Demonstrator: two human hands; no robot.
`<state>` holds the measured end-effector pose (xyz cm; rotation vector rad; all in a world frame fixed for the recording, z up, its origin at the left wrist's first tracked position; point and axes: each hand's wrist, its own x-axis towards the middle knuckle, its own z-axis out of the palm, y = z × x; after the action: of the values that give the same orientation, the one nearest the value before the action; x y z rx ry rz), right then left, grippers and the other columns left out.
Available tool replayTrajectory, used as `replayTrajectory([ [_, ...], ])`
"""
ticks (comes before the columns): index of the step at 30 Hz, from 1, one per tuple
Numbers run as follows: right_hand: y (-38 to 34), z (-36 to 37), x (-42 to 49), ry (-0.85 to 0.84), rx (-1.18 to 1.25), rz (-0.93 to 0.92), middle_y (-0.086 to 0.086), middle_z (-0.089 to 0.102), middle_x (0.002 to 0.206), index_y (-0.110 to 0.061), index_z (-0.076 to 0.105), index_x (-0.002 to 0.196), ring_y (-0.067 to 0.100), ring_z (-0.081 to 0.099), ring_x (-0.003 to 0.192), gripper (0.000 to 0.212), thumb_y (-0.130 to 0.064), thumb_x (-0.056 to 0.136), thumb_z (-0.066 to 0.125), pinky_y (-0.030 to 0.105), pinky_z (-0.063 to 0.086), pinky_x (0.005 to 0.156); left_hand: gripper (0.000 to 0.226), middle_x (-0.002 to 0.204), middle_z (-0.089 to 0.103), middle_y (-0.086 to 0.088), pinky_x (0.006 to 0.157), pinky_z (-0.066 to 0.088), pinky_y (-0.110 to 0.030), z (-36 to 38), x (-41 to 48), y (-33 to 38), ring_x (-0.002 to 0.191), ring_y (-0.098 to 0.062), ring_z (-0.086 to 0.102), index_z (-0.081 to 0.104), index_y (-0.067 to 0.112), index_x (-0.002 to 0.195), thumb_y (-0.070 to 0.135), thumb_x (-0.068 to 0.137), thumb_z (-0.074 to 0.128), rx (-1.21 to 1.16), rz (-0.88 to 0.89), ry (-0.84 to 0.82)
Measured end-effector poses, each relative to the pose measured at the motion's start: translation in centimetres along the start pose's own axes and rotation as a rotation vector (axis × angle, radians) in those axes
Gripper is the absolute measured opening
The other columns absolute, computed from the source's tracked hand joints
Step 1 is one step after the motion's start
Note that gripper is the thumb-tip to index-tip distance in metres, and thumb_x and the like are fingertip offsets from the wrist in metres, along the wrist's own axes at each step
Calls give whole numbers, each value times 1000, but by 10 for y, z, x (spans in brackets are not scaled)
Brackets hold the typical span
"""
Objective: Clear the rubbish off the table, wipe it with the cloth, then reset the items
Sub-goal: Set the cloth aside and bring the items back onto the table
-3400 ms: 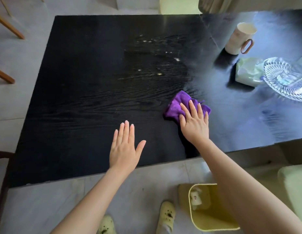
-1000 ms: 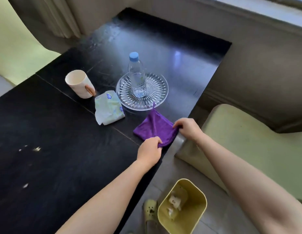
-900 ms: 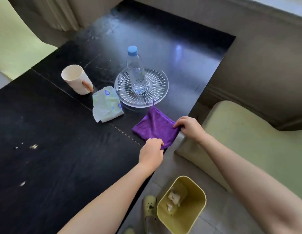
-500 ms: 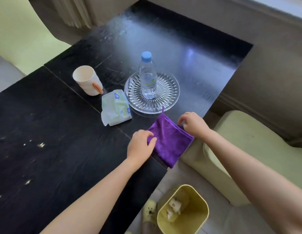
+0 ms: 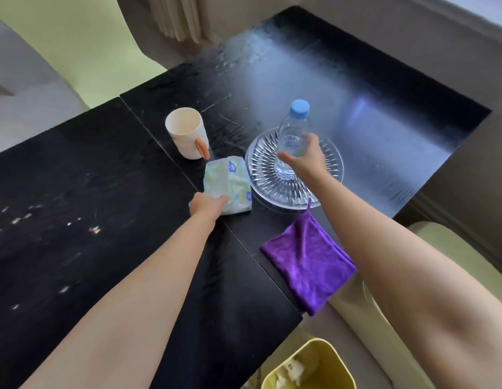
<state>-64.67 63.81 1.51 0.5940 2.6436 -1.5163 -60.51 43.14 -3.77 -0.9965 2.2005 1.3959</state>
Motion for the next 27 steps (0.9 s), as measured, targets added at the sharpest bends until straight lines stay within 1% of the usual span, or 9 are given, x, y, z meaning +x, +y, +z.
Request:
replayTrajectory([
  [3,-2,5,-3,1,-28,-30,8,56,124,-8,43,124,21,57,102,62,-24,74,76,28,41,85,53,123,59,-15,86,50,-36,3,1,8,114,-31,59,53,0,120,21,75,72,-30,-48,-7],
  [5,-4,10,-9,0,-48,-48,7,56,122,-8,44,123,16,52,93,61,-24,74,76,29,41,84,49,124,59,-18,92,49,-39,2,1,13,117,-32,57,54,-1,118,18,76,70,-57,-50,-18],
  [6,-5,12,-13,0,-57,-56,6,56,120,-8,45,123,15,51,91,60,-24,74,75,29,41,84,47,124,59,-18,90,50,-38,-2,0,14,116,-32,58,55,0,118,16,76,70,-89,-46,-15],
  [8,-13,16,-21,-4,-72,-77,-1,54,112,-10,46,123,13,50,90,58,-25,75,74,26,39,81,45,120,60,-15,80,47,-33,-12,-2,14,108,-29,60,55,0,118,12,76,68,-192,-47,-23],
  [10,-25,19,-31,-12,-64,-102,-6,50,107,-10,46,123,11,48,90,56,-25,76,73,22,34,76,44,112,59,-11,77,44,-31,-29,-6,11,96,-24,57,54,1,119,8,77,66,-342,-71,-36],
  [13,-49,30,-44,-79,-87,-164,-3,53,114,-10,46,123,10,47,92,55,-24,76,72,21,32,76,42,116,60,-9,83,51,-37,-65,-15,4,103,-25,60,52,7,122,2,81,62,-596,-104,-131],
  [16,-78,50,-59,-147,-74,-218,-1,53,118,-8,46,123,11,48,94,57,-23,75,73,21,33,76,38,116,61,-8,87,51,-40,-105,-25,-10,105,-27,60,53,10,121,0,84,59,-713,-45,-180],
  [22,-127,123,-106,-297,-63,-262,0,57,115,-12,48,119,14,53,102,56,-24,72,75,28,42,84,38,109,64,-4,77,53,-33,-200,-37,-78,92,-19,64,54,12,121,-2,85,58,-880,-32,-89],
  [27,-161,207,-166,-451,-116,-305,0,55,108,-9,46,120,15,53,96,57,-24,73,75,27,39,77,44,114,65,-7,94,49,-42,-290,-40,-152,97,-24,64,54,7,124,-1,83,63,-940,-78,61],
])
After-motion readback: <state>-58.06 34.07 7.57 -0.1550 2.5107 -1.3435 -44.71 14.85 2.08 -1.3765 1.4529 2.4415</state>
